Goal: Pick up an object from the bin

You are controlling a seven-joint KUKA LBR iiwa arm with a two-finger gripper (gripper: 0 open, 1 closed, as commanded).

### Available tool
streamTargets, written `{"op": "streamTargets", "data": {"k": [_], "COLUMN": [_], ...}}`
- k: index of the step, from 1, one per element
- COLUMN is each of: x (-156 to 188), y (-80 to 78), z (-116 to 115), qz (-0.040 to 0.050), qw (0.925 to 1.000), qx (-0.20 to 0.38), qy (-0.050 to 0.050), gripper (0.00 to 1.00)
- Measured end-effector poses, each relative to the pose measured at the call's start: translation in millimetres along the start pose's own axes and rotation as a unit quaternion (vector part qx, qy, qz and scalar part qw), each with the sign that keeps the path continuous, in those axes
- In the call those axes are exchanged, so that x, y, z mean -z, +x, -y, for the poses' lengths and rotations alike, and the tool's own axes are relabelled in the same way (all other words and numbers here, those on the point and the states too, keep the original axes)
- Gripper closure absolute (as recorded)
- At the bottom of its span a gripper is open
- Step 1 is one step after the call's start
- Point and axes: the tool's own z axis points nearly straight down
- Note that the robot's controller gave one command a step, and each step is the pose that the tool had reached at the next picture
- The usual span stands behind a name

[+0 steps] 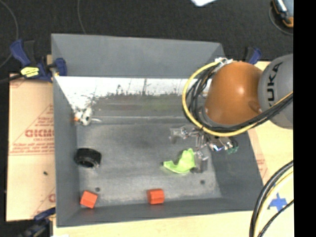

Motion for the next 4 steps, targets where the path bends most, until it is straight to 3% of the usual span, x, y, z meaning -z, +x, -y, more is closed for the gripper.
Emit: {"op": "streamTargets", "data": {"k": [1,2,3,4], "x": [-30.9,-93.2,-91.1,-91.1], "y": [-2.1,-3.5,1.8,1.8], "z": [36.0,27.8,35.7,35.7], "qz": [-0.0005,-0.0003,-0.0003,-0.0003], "qw": [0.9979,0.9970,0.9995,0.9995], "qx": [-0.065,0.078,-0.031,-0.031], "qy": [0.000,-0.001,0.000,0.000], "gripper": [0.00,0.00,1.00,1.00]}}
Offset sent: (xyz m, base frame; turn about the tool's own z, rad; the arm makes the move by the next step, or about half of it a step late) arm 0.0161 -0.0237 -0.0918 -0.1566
